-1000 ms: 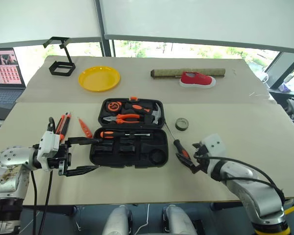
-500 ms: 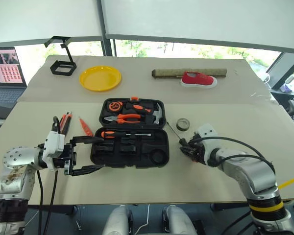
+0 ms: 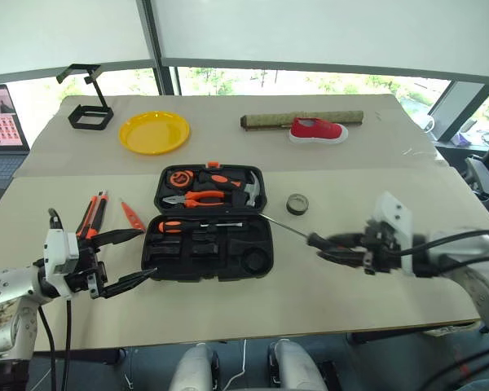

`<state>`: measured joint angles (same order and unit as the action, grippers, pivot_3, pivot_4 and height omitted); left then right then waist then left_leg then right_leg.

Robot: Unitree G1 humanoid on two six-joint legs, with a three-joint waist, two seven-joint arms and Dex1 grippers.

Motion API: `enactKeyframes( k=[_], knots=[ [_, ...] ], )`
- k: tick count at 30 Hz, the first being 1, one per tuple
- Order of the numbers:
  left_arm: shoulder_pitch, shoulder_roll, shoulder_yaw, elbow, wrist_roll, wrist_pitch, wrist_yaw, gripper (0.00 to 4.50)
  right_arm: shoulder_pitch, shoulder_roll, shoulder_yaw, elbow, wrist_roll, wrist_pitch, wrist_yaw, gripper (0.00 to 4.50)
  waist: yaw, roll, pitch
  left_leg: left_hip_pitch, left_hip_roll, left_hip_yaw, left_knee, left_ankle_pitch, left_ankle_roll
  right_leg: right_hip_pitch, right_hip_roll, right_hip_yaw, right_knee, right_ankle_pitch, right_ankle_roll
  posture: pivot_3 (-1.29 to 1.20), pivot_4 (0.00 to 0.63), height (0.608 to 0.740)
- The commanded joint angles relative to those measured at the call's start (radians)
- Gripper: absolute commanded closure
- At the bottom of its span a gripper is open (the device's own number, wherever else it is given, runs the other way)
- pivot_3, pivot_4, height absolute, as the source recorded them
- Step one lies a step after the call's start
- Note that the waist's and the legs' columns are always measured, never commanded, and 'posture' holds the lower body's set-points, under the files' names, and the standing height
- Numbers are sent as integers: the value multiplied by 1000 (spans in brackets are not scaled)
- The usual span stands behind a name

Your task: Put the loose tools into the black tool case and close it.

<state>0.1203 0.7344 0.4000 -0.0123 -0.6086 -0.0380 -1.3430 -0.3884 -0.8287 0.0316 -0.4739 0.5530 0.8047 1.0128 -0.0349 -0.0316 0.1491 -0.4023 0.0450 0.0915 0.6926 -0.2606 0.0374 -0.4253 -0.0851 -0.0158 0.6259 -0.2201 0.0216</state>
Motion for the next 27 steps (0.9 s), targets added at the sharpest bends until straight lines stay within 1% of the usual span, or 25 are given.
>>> enactKeyframes(
  k=[1, 3, 5, 8, 11, 18, 27],
  knots=[
    [73, -17, 57, -40, -18, -17, 19, 0, -167, 97, 218, 77, -108, -69, 24, 3476, -3, 0, 0, 1, 1, 0, 0, 0, 0, -1, 1, 0, 1, 0, -2, 0, 150, 740],
    [101, -21, 66, -47, -15, -23, 19, 0, -241, 147, 302, 151, -171, -85, 16, 3476, 9, 0, 0, -1, 1, -1, 0, 0, -1, -3, 1, -1, 2, 1, -7, 0, 150, 740],
    [132, -27, 80, -61, -18, -30, 23, 0, -357, 215, 421, 296, -288, -126, 8, 3476, 21, 0, 0, -5, 0, 0, 0, 0, -2, -7, 0, -1, 4, 1, -7, 0, 150, 740],
    [148, -28, 86, -79, -18, -37, 26, 0, -447, 272, 494, 441, -387, -179, -6, 3476, 28, 0, 1, -10, -1, 4, 1, 0, -4, -13, -2, 0, 5, 2, -6, 0, 150, 740],
    [156, -30, 87, -84, -15, -45, 26, 0, -478, 303, 522, 503, -435, -214, 10, 3476, 34, 0, 0, -11, -3, 4, 1, 0, -3, -13, -5, -1, 4, 3, -4, 0, 150, 740],
    [169, -40, 76, -98, -6, -58, 35, 0, -506, 361, 575, 565, -509, -236, 64, 3476, 20, 0, 0, -12, -4, 4, 1, 0, -3, -14, -5, -2, 4, 4, -4, 0, 150, 740],
    [153, -27, 62, -99, 0, -54, 43, 0, -505, 414, 588, 593, -562, -230, 83, 3476, 17, 0, 0, -11, -3, 5, 0, 0, -3, -14, -4, -2, 5, 3, -5, 0, 150, 740]
  ],
)
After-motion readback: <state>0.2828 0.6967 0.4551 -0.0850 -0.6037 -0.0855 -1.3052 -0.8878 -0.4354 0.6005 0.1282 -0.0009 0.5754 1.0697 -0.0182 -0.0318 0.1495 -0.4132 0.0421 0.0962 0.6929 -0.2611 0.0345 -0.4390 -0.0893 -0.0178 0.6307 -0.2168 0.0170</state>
